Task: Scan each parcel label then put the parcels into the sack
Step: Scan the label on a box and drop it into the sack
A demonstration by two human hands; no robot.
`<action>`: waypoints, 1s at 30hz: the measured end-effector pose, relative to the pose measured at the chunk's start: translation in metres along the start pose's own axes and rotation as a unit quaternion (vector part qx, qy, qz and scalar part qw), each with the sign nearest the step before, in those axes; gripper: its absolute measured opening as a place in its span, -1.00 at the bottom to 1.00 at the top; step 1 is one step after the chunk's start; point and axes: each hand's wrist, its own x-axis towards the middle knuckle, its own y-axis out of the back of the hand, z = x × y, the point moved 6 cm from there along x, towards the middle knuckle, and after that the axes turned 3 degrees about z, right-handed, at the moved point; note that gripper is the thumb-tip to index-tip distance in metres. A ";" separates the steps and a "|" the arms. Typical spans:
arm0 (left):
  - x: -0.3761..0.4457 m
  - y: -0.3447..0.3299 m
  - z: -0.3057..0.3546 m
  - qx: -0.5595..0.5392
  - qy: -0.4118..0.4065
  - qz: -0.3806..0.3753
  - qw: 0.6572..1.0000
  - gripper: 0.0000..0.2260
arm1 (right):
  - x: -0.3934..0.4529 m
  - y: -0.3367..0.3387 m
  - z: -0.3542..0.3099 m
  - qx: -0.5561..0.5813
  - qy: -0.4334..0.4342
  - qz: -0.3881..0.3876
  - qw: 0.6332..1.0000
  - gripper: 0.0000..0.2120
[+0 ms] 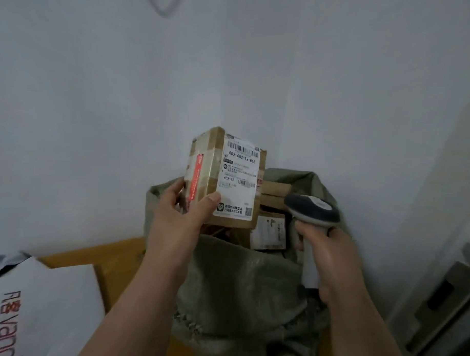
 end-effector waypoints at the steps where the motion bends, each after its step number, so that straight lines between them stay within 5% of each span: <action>1: 0.002 -0.012 -0.003 0.004 -0.002 -0.010 1.000 -0.06 | 0.006 0.010 0.004 0.010 -0.007 0.021 1.000 -0.91; 9: 0.003 -0.072 -0.041 0.059 -0.011 -0.063 0.996 -0.22 | 0.032 0.031 0.057 0.075 -0.109 0.015 0.991 -0.80; 13: 0.004 -0.089 -0.056 0.100 -0.004 -0.058 0.993 -0.26 | 0.057 0.040 0.070 0.107 -0.155 -0.005 0.982 -0.59; 20: 0.000 -0.099 -0.073 0.108 0.035 0.042 0.993 -0.37 | 0.094 0.019 0.084 0.082 -0.217 -0.147 0.961 -0.72; 25: -0.009 -0.094 -0.079 0.061 0.058 0.105 0.991 -0.69 | 0.104 -0.001 0.100 0.068 -0.241 -0.208 0.946 -0.66; 30: -0.014 -0.098 -0.077 0.078 0.057 0.105 0.990 -0.60 | 0.104 -0.015 0.118 0.008 -0.240 -0.237 0.941 -0.69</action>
